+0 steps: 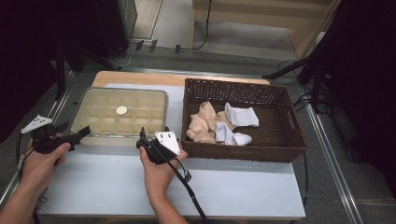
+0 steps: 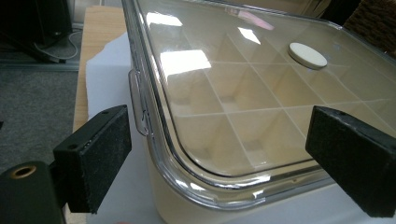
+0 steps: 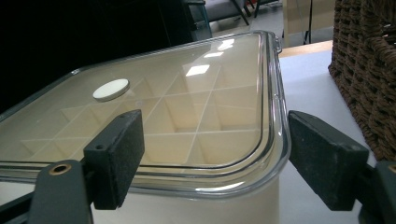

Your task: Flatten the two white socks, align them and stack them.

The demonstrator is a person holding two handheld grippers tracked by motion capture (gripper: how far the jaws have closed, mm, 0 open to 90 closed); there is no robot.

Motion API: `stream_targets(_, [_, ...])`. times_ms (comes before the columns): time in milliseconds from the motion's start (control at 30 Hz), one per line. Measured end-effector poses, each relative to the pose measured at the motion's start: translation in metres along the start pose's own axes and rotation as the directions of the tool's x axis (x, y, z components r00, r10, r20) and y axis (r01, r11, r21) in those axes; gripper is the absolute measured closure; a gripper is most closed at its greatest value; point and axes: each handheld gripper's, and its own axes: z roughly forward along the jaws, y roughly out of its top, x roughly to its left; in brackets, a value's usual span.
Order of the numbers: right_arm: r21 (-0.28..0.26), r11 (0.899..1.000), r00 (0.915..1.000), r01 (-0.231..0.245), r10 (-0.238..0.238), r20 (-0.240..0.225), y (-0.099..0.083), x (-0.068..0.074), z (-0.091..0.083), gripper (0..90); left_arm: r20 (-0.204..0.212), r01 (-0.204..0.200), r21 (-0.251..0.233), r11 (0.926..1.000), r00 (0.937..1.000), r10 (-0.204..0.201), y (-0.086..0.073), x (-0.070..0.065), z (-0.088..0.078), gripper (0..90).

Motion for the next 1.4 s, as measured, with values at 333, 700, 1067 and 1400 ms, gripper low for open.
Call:
stream_targets(333, [0.019, 0.998, 0.998, -0.059, 0.059, -0.02, 0.001, -0.005, 0.004, 23.3, 0.045, 0.023, -0.015, 0.9996, 0.9987, -0.022, 0.0, 0.004, -0.001, 16.4])
stream_targets(700, [-0.011, 0.999, 0.9995, -0.031, 0.031, -0.003, 0.004, -0.009, -0.002, 36.1, 0.038, -0.008, -0.028, 0.9996, 0.9992, 0.009, 0.003, -0.002, -0.01, 17.5])
stream_targets(1067, [-0.012, 1.0, 0.9994, -0.026, 0.026, -0.023, 0.002, -0.011, -0.012, 38.7, 0.06, -0.005, -0.032, 0.9995, 0.9982, 0.007, 0.0, -0.01, -0.024, 18.1])
stream_targets(1400, [-0.008, 1.0, 0.9994, -0.019, 0.019, -0.028, 0.001, -0.013, -0.018, 35.6, 0.018, 0.009, -0.025, 0.9996, 0.9998, -0.009, -0.013, 0.005, -0.031, 16.6])
